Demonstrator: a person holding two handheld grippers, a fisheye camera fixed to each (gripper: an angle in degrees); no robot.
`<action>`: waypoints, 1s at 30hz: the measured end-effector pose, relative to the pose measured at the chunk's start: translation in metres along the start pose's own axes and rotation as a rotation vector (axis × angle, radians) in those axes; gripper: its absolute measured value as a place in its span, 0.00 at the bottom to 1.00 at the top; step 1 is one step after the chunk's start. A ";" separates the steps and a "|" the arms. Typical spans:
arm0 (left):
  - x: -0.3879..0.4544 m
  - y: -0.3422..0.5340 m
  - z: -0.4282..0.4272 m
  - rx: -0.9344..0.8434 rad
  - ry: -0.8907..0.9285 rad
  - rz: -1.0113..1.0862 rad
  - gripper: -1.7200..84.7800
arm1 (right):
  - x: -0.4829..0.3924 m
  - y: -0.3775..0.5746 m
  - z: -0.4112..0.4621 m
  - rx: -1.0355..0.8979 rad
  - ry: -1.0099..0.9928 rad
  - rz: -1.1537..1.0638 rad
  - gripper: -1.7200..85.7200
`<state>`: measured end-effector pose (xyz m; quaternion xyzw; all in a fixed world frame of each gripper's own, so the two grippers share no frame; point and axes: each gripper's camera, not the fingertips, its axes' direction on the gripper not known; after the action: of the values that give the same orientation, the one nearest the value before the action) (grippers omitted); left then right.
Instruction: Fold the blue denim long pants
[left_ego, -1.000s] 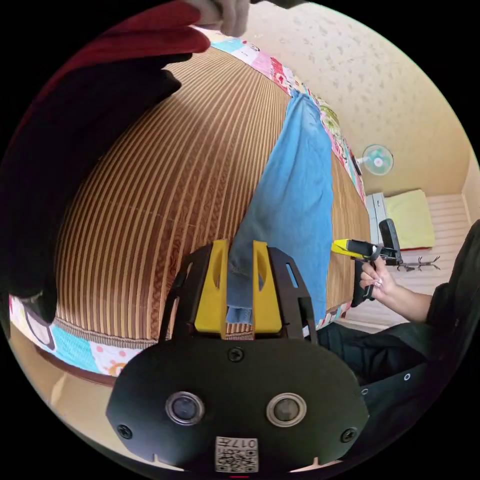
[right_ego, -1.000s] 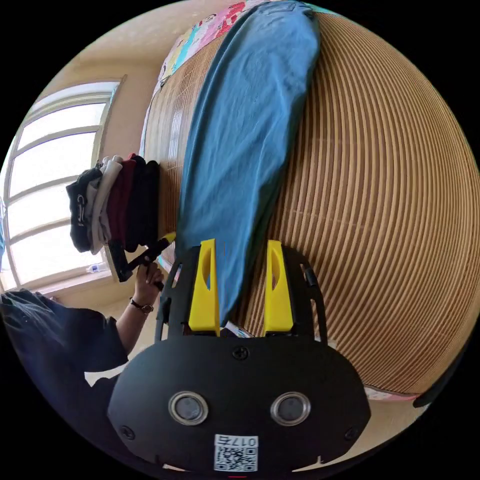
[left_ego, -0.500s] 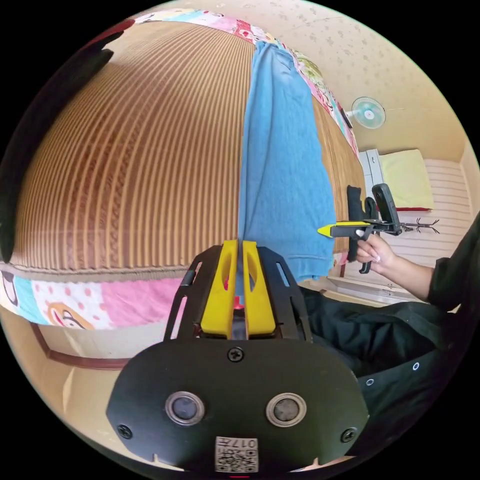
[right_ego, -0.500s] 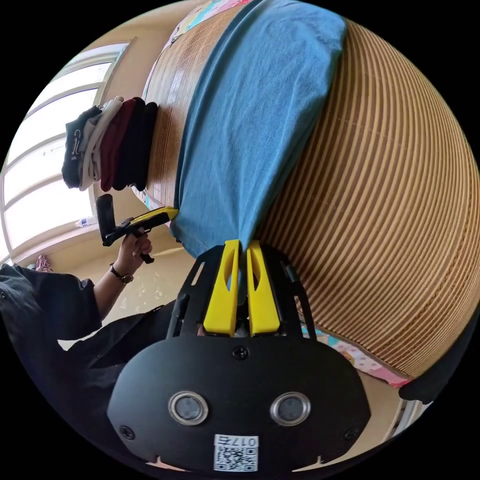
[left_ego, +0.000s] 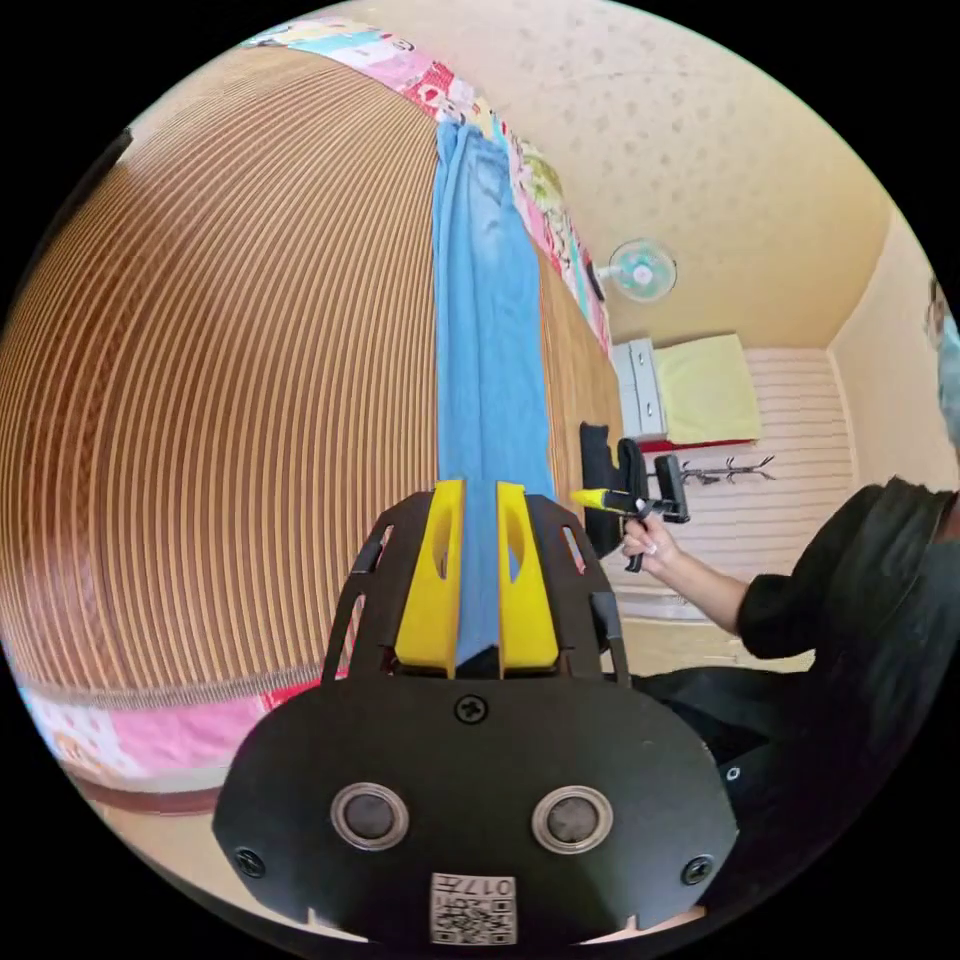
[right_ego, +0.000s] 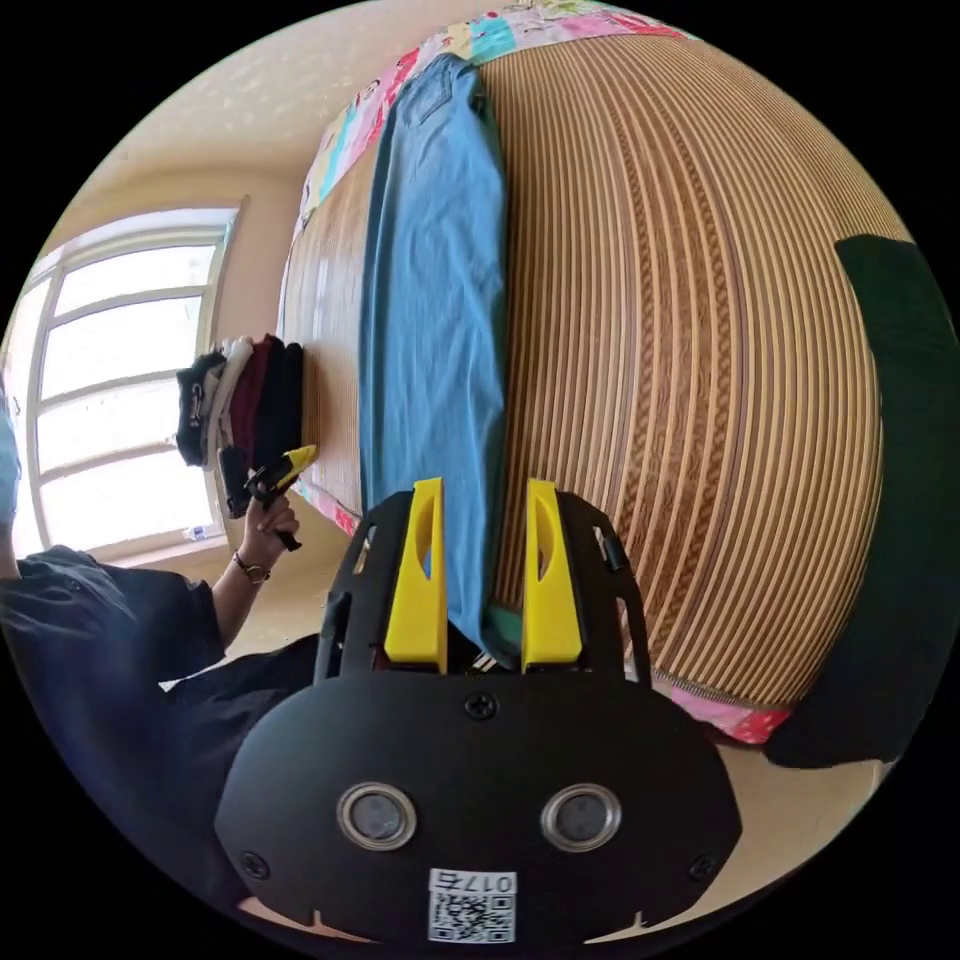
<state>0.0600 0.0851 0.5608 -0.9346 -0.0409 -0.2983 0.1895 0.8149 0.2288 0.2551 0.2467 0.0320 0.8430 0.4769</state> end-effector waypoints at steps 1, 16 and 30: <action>-0.005 -0.016 0.001 0.010 0.028 -0.001 0.11 | 0.009 -0.020 -0.012 0.058 -0.039 0.003 0.17; -0.035 -0.107 0.070 -0.121 -0.055 0.004 0.11 | 0.030 -0.092 -0.047 0.163 -0.394 -0.013 0.19; -0.083 -0.158 0.076 -0.135 0.139 -0.045 0.03 | 0.033 -0.100 -0.056 0.021 -0.521 0.018 0.09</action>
<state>0.0029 0.2627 0.5084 -0.9211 -0.0283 -0.3688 0.1217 0.8547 0.3205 0.1903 0.4609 -0.0853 0.7548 0.4589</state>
